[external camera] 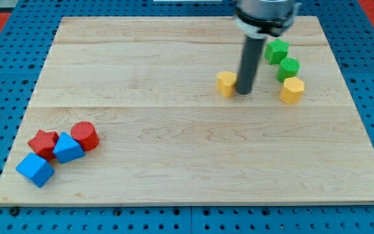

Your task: Move the yellow blocks to the center

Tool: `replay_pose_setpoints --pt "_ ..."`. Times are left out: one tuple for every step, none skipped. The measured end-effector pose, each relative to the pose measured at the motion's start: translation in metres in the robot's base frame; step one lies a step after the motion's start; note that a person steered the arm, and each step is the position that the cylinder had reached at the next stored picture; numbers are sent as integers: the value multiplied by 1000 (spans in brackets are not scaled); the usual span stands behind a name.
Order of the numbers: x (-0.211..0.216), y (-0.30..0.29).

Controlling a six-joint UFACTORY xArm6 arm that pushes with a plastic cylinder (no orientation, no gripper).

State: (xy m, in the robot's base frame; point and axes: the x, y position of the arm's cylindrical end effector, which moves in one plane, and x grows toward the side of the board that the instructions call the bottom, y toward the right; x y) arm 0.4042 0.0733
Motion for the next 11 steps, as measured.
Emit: replay_pose_setpoints --pt "-6 -33" --pt "63 -10" --pt "82 89" --pt "58 129" --pt "16 129" --pt "10 116" --pt "5 162" --pt "-21 100" --pt "-41 18" --pt "-41 -8" --pt "4 38"
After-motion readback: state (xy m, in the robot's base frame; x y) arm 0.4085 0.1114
